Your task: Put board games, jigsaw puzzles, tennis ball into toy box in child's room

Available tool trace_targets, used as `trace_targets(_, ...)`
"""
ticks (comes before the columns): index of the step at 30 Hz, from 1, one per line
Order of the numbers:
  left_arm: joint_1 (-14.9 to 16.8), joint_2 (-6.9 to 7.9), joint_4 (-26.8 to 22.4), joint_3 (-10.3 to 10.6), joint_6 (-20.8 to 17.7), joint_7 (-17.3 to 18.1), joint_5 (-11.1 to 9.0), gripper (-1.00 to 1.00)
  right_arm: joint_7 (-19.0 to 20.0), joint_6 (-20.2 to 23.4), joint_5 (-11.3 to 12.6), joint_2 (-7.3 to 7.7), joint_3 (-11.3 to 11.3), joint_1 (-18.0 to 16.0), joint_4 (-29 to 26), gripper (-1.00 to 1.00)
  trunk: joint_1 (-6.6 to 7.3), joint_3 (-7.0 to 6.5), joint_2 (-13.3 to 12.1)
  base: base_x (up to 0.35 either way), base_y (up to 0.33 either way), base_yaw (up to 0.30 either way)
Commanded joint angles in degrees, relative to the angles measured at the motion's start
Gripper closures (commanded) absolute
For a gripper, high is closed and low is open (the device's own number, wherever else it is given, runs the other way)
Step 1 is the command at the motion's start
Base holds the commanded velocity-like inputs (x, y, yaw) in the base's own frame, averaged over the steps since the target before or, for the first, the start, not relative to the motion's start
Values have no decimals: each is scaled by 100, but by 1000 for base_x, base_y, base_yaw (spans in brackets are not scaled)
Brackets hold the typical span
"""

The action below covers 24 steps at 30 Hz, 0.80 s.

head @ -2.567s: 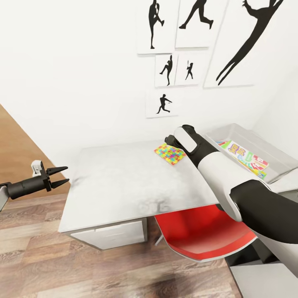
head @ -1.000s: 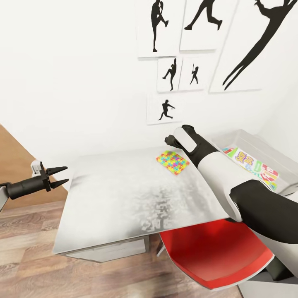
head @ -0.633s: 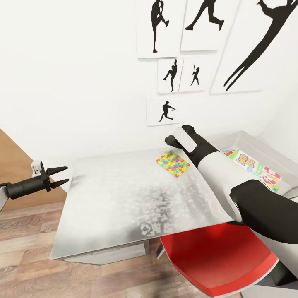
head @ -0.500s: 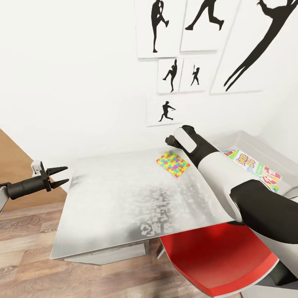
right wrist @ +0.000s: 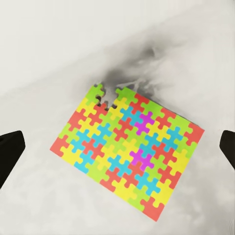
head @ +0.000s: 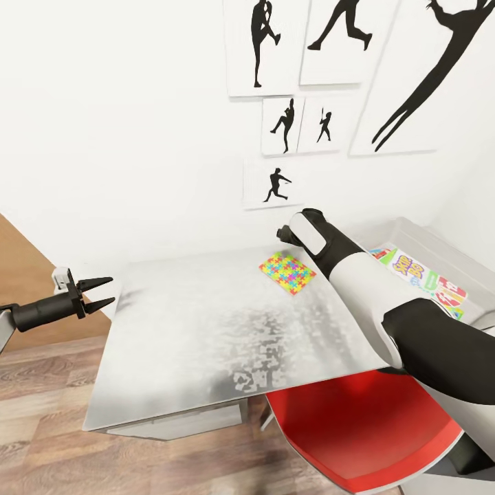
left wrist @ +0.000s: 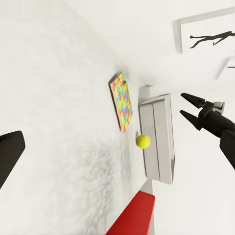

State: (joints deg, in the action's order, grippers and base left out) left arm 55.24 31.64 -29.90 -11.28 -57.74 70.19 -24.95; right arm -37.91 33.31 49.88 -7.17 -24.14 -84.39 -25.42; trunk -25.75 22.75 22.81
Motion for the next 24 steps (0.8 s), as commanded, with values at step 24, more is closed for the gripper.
trace_targets(24, -4, 5, 2, -9, -27, 26, -13, -100, -49, 35, -46, 5, -65, -7, 1, -100, -3, 159, 10, 0, 0, 0)
